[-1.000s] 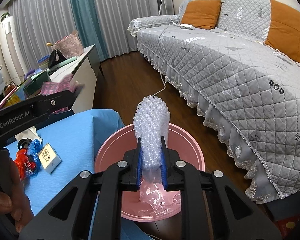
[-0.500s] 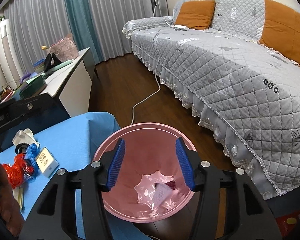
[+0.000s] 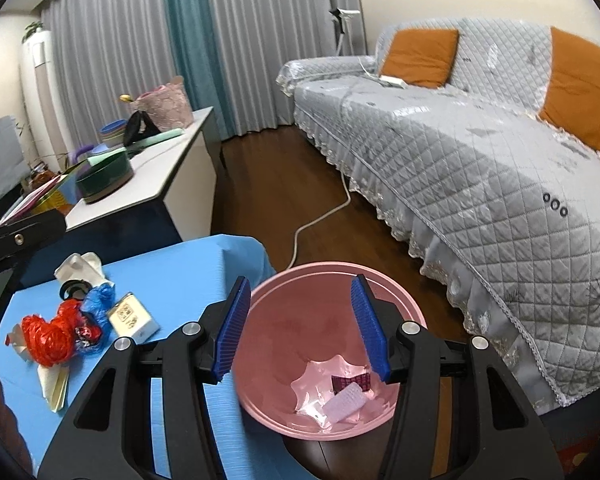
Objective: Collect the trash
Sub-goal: 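Open the right tool and left tool to drop items into the bin, then move both open tools back over the table trash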
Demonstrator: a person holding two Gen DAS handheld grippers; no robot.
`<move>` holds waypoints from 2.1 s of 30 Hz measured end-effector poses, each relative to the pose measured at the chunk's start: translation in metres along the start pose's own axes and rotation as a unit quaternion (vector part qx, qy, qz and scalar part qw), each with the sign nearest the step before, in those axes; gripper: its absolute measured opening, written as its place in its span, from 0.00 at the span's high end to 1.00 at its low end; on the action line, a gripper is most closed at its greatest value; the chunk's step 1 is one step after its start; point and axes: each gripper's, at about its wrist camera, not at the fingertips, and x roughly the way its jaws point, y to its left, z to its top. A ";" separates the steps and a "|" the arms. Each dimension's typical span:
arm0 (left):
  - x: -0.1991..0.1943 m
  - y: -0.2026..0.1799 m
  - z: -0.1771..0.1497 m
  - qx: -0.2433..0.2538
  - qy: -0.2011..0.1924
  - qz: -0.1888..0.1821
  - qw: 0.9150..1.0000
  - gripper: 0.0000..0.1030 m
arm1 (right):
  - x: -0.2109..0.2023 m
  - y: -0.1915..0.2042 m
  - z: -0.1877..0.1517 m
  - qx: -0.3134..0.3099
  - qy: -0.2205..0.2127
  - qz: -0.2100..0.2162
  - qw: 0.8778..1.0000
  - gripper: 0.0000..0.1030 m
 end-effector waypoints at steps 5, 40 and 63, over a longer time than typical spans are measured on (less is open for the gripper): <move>-0.023 0.026 -0.008 -0.012 -0.010 0.016 1.000 0.20 | -0.015 0.017 0.000 0.000 -0.020 0.027 0.999 0.51; 0.008 0.189 -0.093 -0.086 0.035 0.127 0.988 0.20 | 0.046 0.144 -0.045 -0.109 0.037 0.090 0.989 0.24; 0.031 0.196 -0.095 -0.106 0.063 0.102 0.987 0.36 | 0.144 0.190 -0.060 -0.134 0.143 0.124 0.973 0.12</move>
